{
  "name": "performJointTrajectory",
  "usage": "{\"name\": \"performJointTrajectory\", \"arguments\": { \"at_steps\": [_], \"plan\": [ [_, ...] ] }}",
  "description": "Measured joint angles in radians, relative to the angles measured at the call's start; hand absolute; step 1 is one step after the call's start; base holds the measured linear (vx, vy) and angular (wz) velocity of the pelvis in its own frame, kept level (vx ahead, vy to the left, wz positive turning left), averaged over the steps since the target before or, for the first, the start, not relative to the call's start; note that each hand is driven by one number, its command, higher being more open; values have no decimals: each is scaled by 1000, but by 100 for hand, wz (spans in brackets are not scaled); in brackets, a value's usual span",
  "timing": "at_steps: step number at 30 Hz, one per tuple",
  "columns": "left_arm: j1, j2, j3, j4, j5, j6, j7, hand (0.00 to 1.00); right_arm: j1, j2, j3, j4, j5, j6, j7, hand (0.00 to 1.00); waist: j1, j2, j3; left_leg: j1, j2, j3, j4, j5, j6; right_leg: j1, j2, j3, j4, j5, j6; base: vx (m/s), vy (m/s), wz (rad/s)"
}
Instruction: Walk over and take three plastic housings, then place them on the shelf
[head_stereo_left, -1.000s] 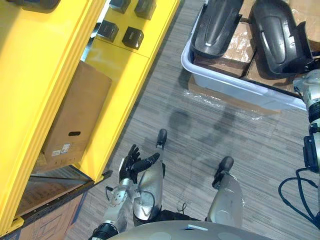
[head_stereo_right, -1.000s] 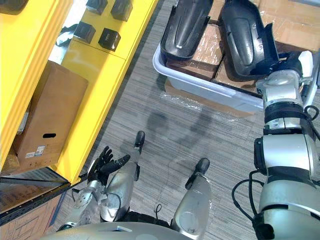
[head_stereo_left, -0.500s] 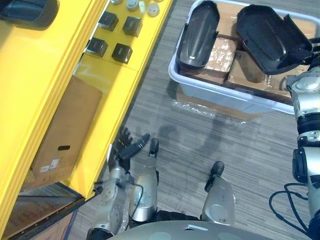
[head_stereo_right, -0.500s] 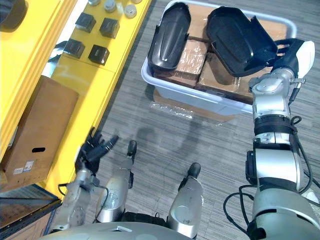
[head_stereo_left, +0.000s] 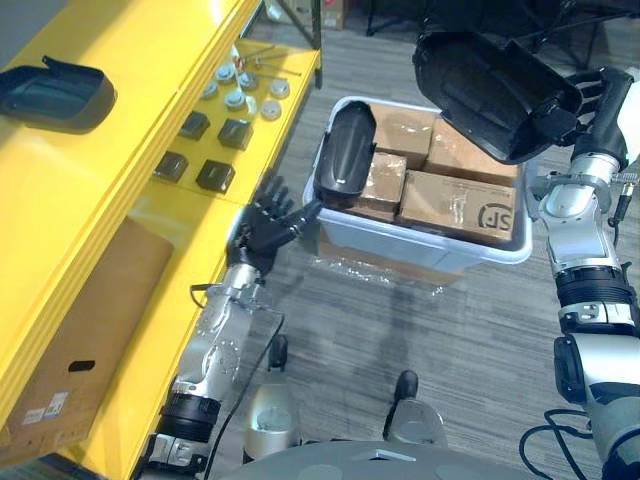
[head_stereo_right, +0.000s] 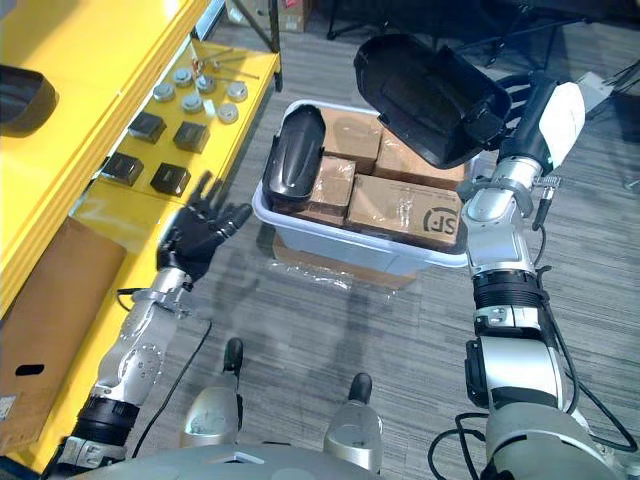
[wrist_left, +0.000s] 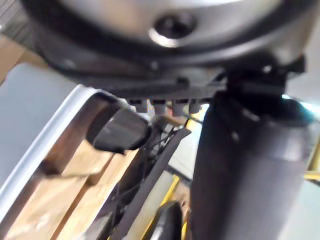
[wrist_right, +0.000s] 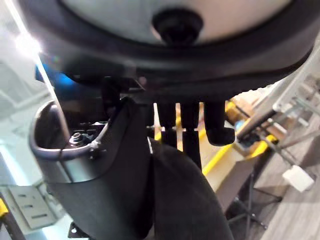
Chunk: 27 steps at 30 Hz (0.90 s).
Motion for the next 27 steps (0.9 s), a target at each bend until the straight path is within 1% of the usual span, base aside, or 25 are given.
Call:
{"name": "performJointTrajectory", "arguments": {
  "at_steps": [1, 2, 3, 4, 5, 6, 8, 10, 11, 12, 13, 15, 16, 18, 20, 22, 26, 27],
  "plan": [
    [-11, -8, -32, 17, -32, 59, 1, 100, 22, 3, 1, -37, -3, -16, 0, 0, -4, -5, -27, 1, 7, 13, 0, -1, -1, 0, 9, 9, -19, 13, -5, -9, -26, -26],
    [-19, -11, -47, 32, -44, 77, 2, 100, 29, 4, 1, -50, -10, -27, 0, 0, -6, -7, -34, 3, 9, 17, 0, -2, -1, 1, 12, 14, -25, 17, -6, 0, -27, -31],
    [-48, -22, -72, 79, -51, 108, 13, 100, 35, 8, 2, -74, -37, -49, -1, 0, -8, -10, -44, 10, 13, 30, 0, -2, -1, 3, 15, 25, -34, 25, -6, -6, -15, -24],
    [-81, -32, -92, 135, -72, 134, 32, 100, 35, 21, 3, -94, -42, -73, -2, 0, -22, -13, -51, 15, 15, 35, 0, -2, -2, 5, 17, 30, -34, 27, -8, -12, -14, -19],
    [-96, -37, -97, 159, -80, 147, 47, 100, 36, 27, 6, -105, -48, -83, -2, 0, -31, -15, -52, 19, 16, 36, 0, -2, -2, 8, 18, 30, -34, 27, -8, -25, -14, -12],
    [-126, -43, -118, 212, -81, 152, 77, 100, 48, 34, 13, -126, -61, -105, -8, 0, -40, -21, -56, 28, 17, 42, 0, -2, -1, 12, 19, 37, -35, 28, -9, -32, -13, -11],
    [-145, -58, -122, 265, -79, 151, 106, 100, 76, 39, 27, -165, -70, -134, -9, 0, -52, -29, -72, 29, 19, 47, 0, -4, -3, 12, 20, 40, -41, 32, -9, -34, -10, -11],
    [-149, -67, -123, 281, -83, 151, 124, 100, 98, 54, 40, -193, -72, -158, -10, 0, -55, -40, -87, 28, 19, 58, 0, -9, 2, 12, 22, 51, -62, 44, -10, -21, -2, -13],
    [-149, -66, -123, 283, -102, 148, 125, 100, 115, 77, 42, -204, -76, -179, -14, 0, -56, -46, -95, 29, 19, 64, 0, -13, 2, 13, 23, 54, -71, 50, -8, -9, -2, -10],
    [-153, -67, -123, 283, -155, 146, 123, 100, 144, 100, 43, -221, -76, -196, -19, 0, -56, -52, -100, 29, 19, 66, 0, -13, 1, 13, 22, 55, -73, 52, -8, -9, -2, -6],
    [-154, -67, -123, 283, -174, 142, 122, 100, 156, 114, 48, -225, -77, -205, -23, 0, -56, -55, -103, 29, 19, 66, 0, -13, 1, 14, 22, 55, -74, 52, -8, 0, 0, 0],
    [-165, -68, -132, 283, -284, 125, 117, 100, 195, 158, 82, -227, -80, -231, -28, 0, -57, -61, -111, 29, 18, 68, 0, -12, -1, 14, 22, 56, -76, 54, -8, 0, 0, 0],
    [-169, -71, -133, 283, -302, 118, 111, 100, 202, 166, 93, -227, -81, -234, -28, 0, -57, -62, -112, 29, 18, 68, 0, -12, -1, 14, 22, 56, -76, 54, -8, 0, 0, 0],
    [-191, -77, -150, 283, -383, 88, 69, 100, 243, 202, 129, -227, -117, -248, -27, 0, -54, -61, -117, 29, 18, 69, 0, -12, -1, 14, 22, 56, -79, 55, -7, 0, 0, 0],
    [-208, -79, -165, 281, -444, 70, 42, 100, 272, 226, 153, -227, -120, -255, -26, 0, -53, -62, -120, 29, 17, 69, 1, -12, -1, 15, 21, 56, -79, 55, -7, 0, 0, 0],
    [-223, -94, -171, 280, -561, 56, 11, 100, 304, 271, 160, -227, -136, -266, -29, 0, -58, -60, -121, 29, 15, 70, 1, -12, -1, 15, 19, 57, -79, 55, -7, 0, 0, 0],
    [-224, -112, -171, 280, -696, 34, -14, 100, 310, 278, 159, -227, -151, -275, -47, 0, -61, -58, -124, 29, 13, 71, 3, -12, -1, 15, 19, 58, -80, 56, -7, 0, 0, 0],
    [-225, -115, -172, 280, -706, 33, -15, 100, 310, 278, 159, -227, -153, -281, -50, 0, -61, -57, -124, 29, 13, 71, 3, -12, -1, 15, 19, 58, -80, 56, -7, 0, 0, 0]
  ]
}}
